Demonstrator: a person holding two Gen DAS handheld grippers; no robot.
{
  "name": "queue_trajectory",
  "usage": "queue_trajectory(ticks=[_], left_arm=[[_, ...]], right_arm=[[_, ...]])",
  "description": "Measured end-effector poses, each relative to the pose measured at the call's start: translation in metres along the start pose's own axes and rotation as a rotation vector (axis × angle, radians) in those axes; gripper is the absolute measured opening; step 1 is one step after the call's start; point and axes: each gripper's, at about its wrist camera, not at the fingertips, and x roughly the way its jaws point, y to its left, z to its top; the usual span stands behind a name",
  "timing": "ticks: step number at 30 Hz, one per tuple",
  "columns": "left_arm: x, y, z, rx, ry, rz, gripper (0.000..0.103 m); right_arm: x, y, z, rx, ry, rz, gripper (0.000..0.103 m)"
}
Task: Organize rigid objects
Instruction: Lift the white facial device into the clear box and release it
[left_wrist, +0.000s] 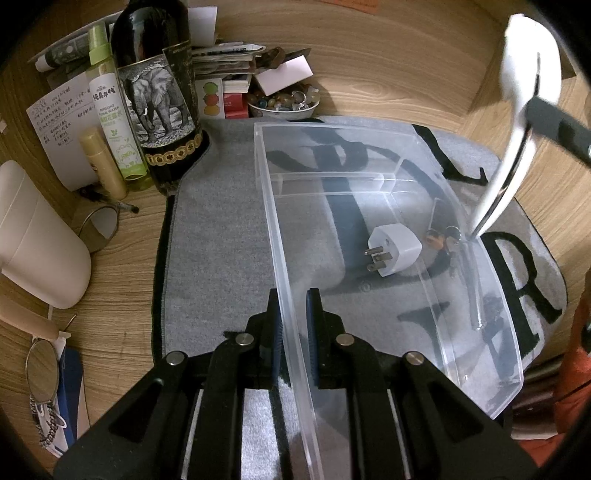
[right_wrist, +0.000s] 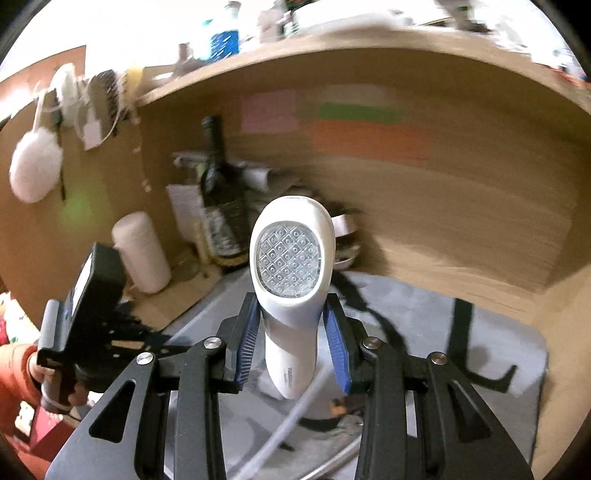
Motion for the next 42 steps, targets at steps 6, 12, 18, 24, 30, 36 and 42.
queue_trajectory(ticks=[6, 12, 18, 24, 30, 36, 42], left_arm=[[-0.001, 0.002, -0.002, 0.002, -0.005, -0.008, 0.012], [-0.001, 0.002, -0.002, 0.006, -0.008, -0.010, 0.012], [-0.001, 0.003, -0.003, 0.005, -0.012, -0.016, 0.012], [-0.002, 0.003, -0.003, 0.007, -0.013, -0.016, 0.012], [-0.002, 0.003, -0.003, 0.010, -0.013, -0.014, 0.012], [-0.002, 0.002, -0.003, 0.009, -0.013, -0.016, 0.012], [-0.002, 0.002, -0.003, 0.009, -0.013, -0.014, 0.012]], right_arm=[[0.035, 0.026, -0.012, -0.027, 0.107, 0.080, 0.032], [0.065, 0.040, -0.027, -0.071, 0.210, 0.091, 0.032], [0.082, 0.038, -0.035, -0.066, 0.283, 0.102, 0.032], [0.098, 0.041, -0.041, -0.097, 0.349, 0.093, 0.032], [0.112, 0.045, -0.052, -0.138, 0.426, 0.086, 0.032], [0.120, 0.048, -0.057, -0.170, 0.457, 0.061, 0.033], [0.119, 0.048, -0.055, -0.167, 0.448, 0.051, 0.033]])
